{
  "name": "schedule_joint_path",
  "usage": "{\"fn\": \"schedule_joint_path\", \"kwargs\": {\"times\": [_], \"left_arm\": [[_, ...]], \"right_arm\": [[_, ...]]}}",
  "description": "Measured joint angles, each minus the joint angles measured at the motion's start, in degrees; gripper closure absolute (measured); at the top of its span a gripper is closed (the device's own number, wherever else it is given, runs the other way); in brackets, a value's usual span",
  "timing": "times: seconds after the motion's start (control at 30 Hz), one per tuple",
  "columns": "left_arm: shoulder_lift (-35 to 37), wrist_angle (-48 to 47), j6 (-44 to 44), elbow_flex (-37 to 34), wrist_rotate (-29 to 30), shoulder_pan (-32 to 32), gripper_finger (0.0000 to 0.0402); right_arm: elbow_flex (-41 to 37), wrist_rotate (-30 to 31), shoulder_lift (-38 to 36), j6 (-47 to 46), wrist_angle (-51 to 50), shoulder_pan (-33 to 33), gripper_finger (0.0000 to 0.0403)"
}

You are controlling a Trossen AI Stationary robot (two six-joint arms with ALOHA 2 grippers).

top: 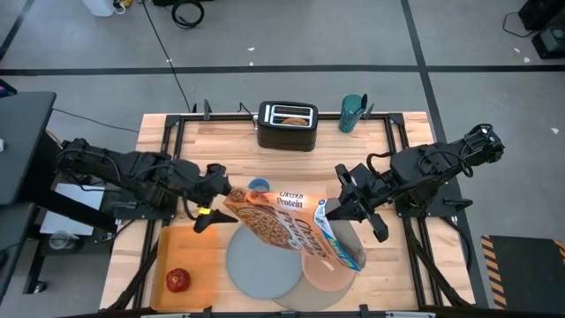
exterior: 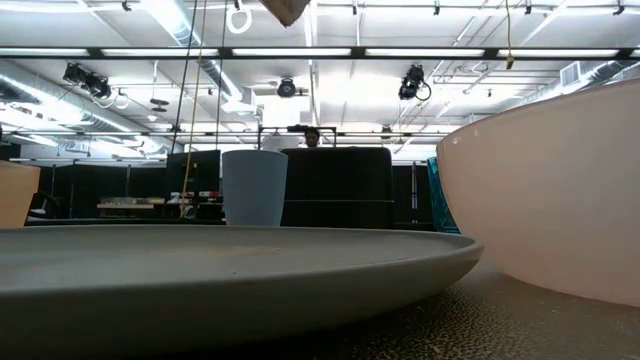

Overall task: Arrange a breakfast setting
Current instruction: Pour the cereal from the cereal box into the orange bowl

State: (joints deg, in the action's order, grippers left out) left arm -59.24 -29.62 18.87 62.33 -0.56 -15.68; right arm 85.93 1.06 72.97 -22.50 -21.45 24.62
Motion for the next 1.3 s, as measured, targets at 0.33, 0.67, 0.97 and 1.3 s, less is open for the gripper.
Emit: {"fn": "schedule_joint_path", "kwargs": {"times": [0.33, 0.67, 0.97, 1.3], "left_arm": [[2.7, 7.0, 1.7, -7.9, 2.9, 1.8, 0.0076], [2.6, 30.2, 6.9, -16.6, -0.5, 2.4, 0.0076], [2.6, 41.0, 12.1, -19.3, -0.7, 2.2, 0.0076], [2.6, 40.3, 13.9, -19.4, -0.4, 2.2, 0.0098]], "right_arm": [[0.0, -0.5, 0.0, 0.2, -0.1, 0.0, 0.0396], [0.0, -1.1, 0.0, 0.2, -0.1, 0.0, 0.0396], [0.0, -0.5, 0.0, 0.2, 0.0, 0.0, 0.0396], [0.0, 0.8, 0.0, 0.3, -1.0, 0.0, 0.0396]]}}
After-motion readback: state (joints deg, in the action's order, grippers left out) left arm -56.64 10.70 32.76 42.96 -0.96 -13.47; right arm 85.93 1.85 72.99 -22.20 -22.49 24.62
